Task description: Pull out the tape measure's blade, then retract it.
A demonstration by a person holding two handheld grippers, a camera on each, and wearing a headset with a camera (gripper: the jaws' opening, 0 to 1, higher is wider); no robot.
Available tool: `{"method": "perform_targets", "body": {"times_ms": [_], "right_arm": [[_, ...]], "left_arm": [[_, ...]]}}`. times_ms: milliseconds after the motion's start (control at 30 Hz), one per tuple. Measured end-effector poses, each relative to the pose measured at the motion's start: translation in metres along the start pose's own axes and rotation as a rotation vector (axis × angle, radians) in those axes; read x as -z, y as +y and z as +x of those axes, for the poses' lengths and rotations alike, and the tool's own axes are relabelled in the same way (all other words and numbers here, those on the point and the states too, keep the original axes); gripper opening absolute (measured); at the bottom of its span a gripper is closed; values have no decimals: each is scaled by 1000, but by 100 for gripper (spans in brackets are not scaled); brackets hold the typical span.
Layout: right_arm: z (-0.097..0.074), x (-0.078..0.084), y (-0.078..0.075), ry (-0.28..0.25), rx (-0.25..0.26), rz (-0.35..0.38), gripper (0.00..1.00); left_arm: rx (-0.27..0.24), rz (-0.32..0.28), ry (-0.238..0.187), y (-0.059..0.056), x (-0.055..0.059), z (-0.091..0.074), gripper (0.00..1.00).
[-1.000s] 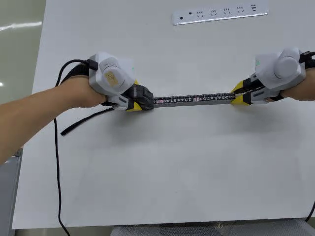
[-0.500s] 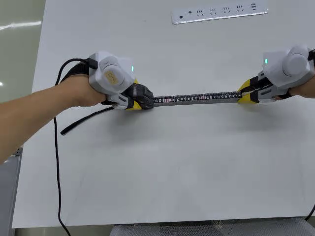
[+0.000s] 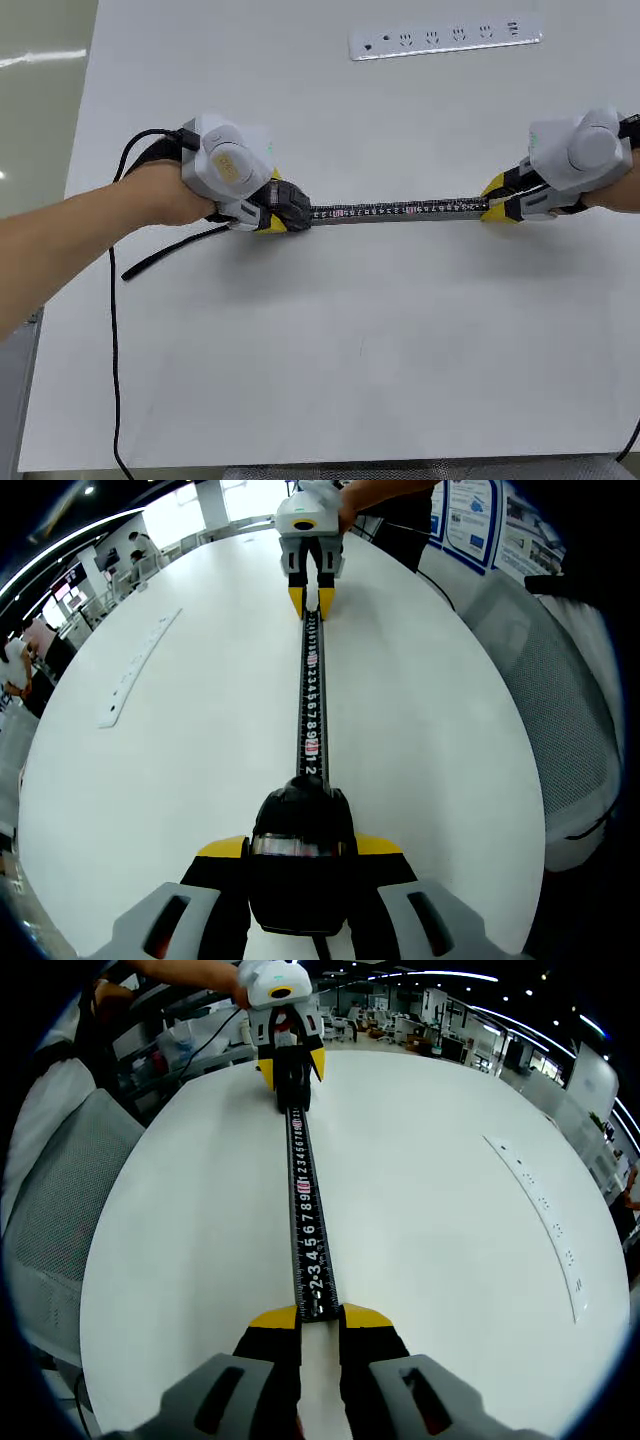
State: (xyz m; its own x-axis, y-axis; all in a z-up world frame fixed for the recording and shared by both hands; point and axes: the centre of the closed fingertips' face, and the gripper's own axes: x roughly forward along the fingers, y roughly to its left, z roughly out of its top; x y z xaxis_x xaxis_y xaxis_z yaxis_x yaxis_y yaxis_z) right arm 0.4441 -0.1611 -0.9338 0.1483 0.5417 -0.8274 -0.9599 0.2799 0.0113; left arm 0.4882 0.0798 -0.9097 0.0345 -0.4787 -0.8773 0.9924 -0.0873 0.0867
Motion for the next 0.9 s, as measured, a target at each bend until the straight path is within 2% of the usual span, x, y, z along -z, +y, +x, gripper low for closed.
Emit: {"method": "perform_targets", "body": {"times_ms": [233,567,900], "right_arm": [[0,0,1,5,3,-16,14],[-2,-1,3,42,21,-87,15],[-3,-1,2,58,42,-61,16]], "left_arm": [[0,-1,-3,0,0,0,35],[1,-6,-14,-1,0,-1,35],[-7,-31,-28,0,0,-1,36]]}}
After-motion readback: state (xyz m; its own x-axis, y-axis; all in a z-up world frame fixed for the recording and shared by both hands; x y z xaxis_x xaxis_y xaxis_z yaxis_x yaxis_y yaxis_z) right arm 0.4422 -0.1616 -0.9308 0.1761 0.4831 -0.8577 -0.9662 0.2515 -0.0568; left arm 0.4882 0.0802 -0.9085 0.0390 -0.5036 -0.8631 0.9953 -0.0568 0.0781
